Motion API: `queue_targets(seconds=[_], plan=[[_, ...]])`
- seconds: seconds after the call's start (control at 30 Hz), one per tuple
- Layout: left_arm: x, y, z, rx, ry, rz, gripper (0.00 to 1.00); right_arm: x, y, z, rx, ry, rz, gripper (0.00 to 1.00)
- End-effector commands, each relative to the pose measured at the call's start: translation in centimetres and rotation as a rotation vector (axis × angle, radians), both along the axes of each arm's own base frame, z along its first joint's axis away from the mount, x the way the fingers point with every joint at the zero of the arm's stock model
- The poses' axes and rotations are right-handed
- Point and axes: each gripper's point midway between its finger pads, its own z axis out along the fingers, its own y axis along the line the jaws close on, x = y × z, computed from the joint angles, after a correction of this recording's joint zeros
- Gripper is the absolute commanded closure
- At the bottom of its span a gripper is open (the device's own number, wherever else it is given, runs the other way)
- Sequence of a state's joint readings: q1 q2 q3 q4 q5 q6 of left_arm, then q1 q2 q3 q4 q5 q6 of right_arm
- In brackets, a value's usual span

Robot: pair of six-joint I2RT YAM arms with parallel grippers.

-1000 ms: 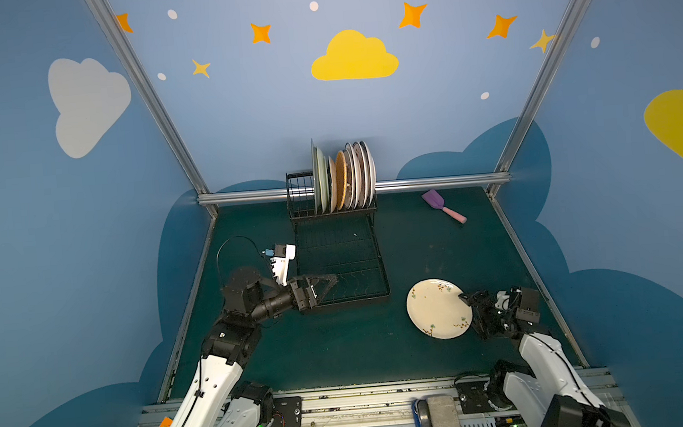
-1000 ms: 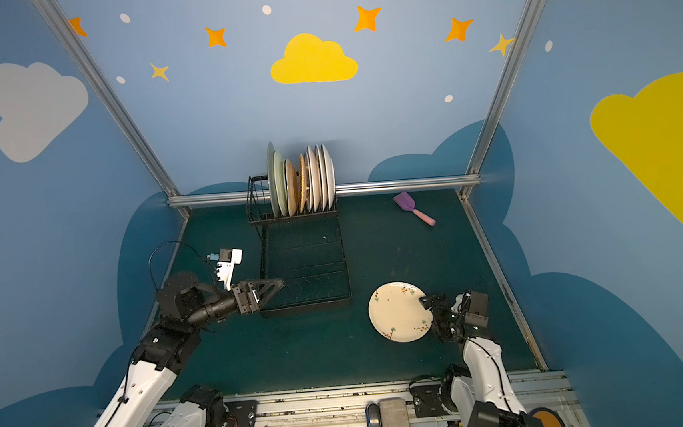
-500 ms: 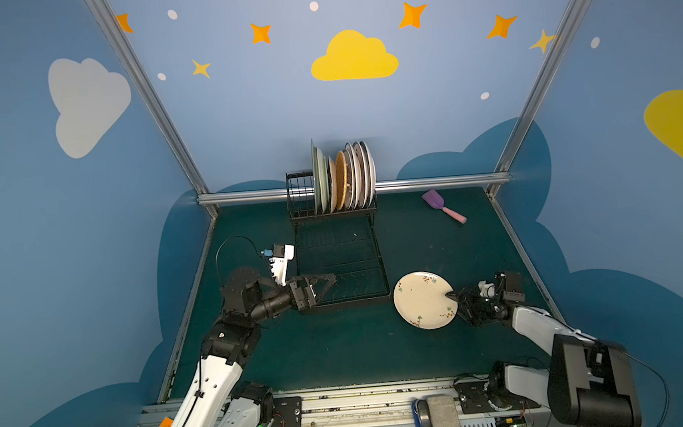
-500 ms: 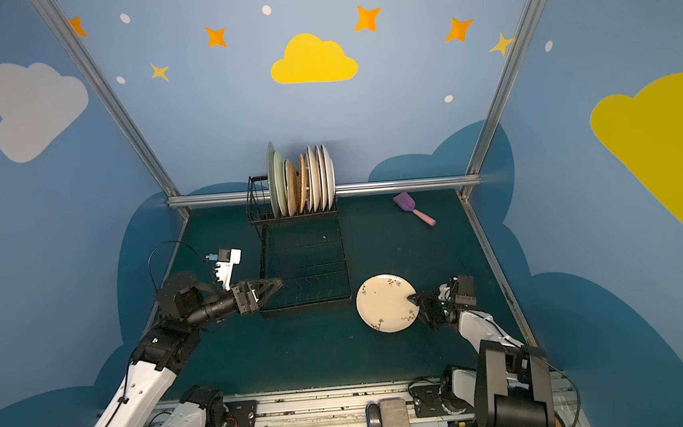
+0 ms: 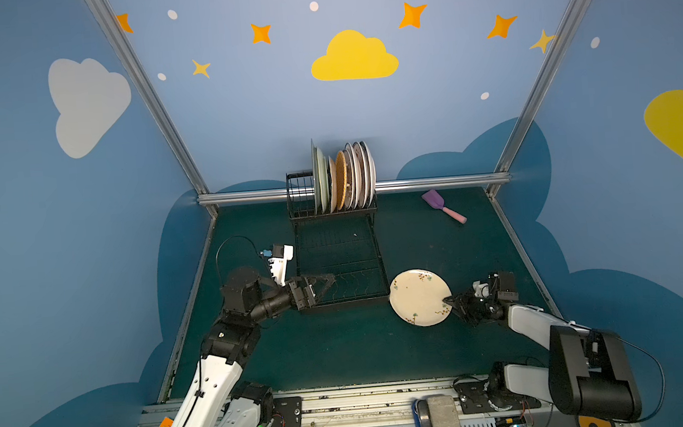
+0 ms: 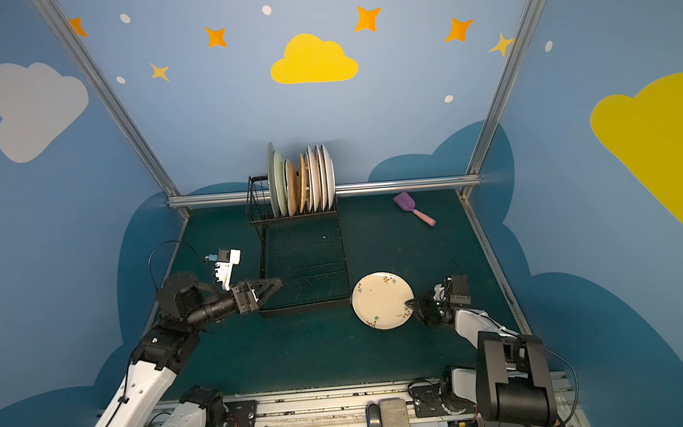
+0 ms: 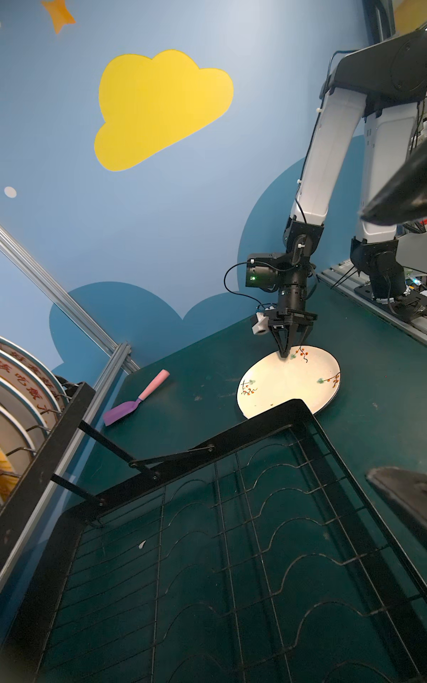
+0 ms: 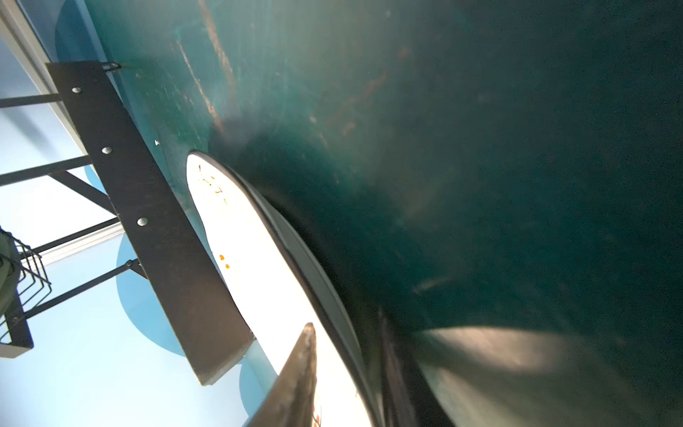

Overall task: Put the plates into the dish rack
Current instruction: 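Drag the tilted berry plate toward the rack with the right gripper, then grasp the berry plate's raised rim with the left gripper while the right holds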

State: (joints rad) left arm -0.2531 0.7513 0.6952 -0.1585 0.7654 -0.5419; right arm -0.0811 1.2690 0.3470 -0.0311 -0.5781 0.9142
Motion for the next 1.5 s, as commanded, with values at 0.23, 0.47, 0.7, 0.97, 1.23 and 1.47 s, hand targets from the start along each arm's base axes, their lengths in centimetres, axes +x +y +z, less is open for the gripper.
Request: queue_targets(seconds=[0.23, 0.47, 0.7, 0.97, 1.23, 1.47], plan=[[0.4, 0.3, 0.6, 0.008, -0.027, 0.014, 0.0, -2.5, 0.8, -2.2, 0.008, 0.089, 0.029, 0.91], [0.5, 0.5, 0.6, 0.015, -0.028, 0.024, 0.0, -2.3, -0.5, -0.8, -0.062, 0.064, 0.017, 1.0], [0.5, 0.6, 0.4, 0.022, -0.026, 0.034, 0.0, -1.4, -1.6, 0.9, -0.084, 0.024, 0.001, 1.0], [0.9, 1.1, 0.0, 0.042, -0.043, 0.068, 0.0, 1.4, -2.7, 6.9, -0.107, -0.123, -0.004, 1.0], [1.4, 0.6, 0.2, 0.059, -0.101, 0.044, 0.0, 3.8, -1.7, 12.9, -0.015, -0.298, 0.034, 1.0], [0.6, -3.3, 1.1, 0.204, -0.278, -0.037, 0.0, 4.4, -0.6, 16.3, 0.074, -0.346, 0.063, 1.0]])
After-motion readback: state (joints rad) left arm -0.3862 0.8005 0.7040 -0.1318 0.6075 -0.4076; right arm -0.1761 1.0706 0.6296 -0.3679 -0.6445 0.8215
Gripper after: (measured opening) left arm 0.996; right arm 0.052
